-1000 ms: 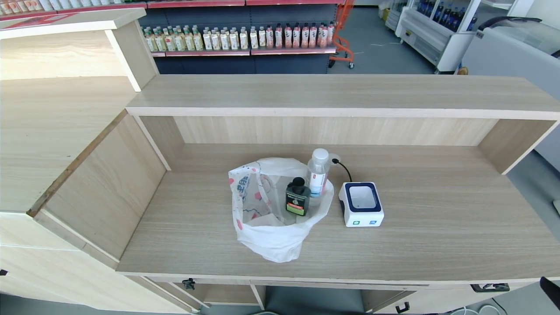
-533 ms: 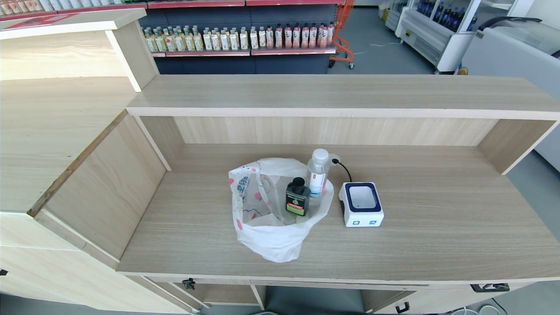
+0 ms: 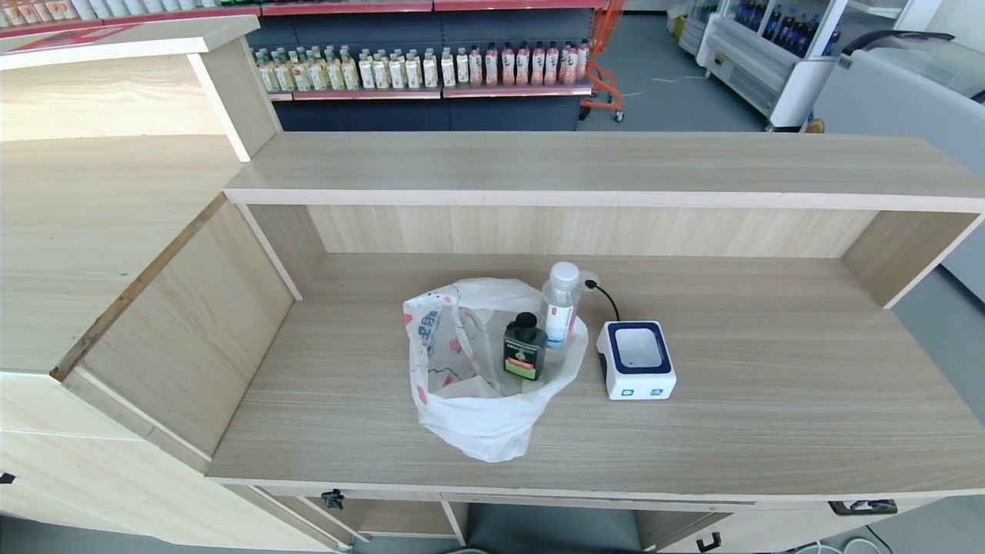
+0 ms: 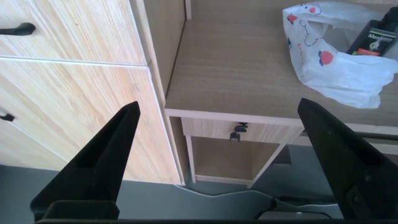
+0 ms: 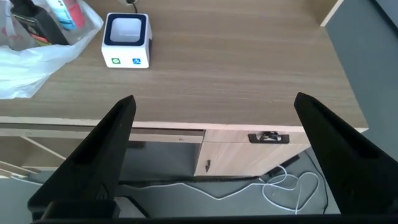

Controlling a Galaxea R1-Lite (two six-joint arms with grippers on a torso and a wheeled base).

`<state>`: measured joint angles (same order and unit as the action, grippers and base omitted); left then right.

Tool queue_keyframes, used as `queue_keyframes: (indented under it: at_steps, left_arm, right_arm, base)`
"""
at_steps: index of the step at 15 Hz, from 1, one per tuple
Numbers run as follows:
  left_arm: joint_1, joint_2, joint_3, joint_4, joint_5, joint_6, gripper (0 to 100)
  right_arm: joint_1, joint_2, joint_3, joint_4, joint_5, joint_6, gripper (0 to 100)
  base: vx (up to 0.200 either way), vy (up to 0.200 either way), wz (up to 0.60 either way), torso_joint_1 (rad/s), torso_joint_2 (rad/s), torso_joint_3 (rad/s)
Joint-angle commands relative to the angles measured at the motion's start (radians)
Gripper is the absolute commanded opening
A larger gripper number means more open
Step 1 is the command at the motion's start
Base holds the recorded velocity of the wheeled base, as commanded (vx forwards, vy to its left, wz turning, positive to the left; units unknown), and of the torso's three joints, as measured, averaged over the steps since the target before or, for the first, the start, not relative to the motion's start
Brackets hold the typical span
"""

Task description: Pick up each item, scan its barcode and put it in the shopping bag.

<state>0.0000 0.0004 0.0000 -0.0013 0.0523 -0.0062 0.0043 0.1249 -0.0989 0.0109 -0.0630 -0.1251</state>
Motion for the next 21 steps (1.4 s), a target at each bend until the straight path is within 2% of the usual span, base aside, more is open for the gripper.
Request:
queue_keyframes:
  at_steps: [1, 10, 18, 21]
  left_arm:
    - [0.000, 0.000, 0.000, 0.000, 0.000, 0.000, 100]
    - [0.000, 0.000, 0.000, 0.000, 0.000, 0.000, 100]
    - [0.000, 0.000, 0.000, 0.000, 0.000, 0.000, 100]
    - [0.000, 0.000, 0.000, 0.000, 0.000, 0.000, 100]
  right_arm:
    - [-0.001, -0.125, 0.011, 0.074, -0.001, 0.002, 100]
    - [-0.003, -0.125, 0.058, 0.061, 0.000, 0.013, 100]
    - [-0.003, -0.125, 0.058, 0.061, 0.002, 0.013, 100]
    - [-0.003, -0.125, 0.061, 0.060, 0.032, 0.015, 100]
  base:
    - [0.000, -0.200, 0.00, -0.002, 0.00, 0.002]
    - [0.000, -0.200, 0.00, 0.002, 0.00, 0.002]
    - [0.000, 0.000, 0.00, 0.000, 0.00, 0.000]
    - [0.000, 0.000, 0.00, 0.000, 0.00, 0.000]
